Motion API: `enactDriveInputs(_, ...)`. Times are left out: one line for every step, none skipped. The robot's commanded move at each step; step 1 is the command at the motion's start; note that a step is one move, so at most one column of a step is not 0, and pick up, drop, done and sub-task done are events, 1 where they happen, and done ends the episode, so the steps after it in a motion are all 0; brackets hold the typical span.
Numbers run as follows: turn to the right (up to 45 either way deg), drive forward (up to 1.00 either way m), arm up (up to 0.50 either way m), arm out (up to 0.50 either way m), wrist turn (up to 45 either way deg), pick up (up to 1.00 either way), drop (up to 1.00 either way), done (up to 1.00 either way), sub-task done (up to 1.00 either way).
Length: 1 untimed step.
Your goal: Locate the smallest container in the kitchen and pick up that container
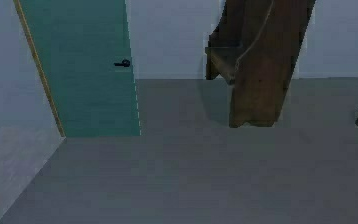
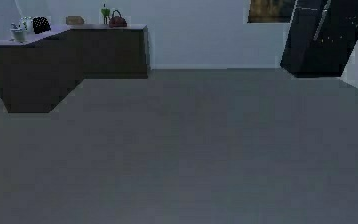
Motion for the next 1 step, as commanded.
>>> enactDriveInputs(0.0, 1.00, 0.00, 0.00, 0.0, 0.00, 0.00, 0.00, 0.00)
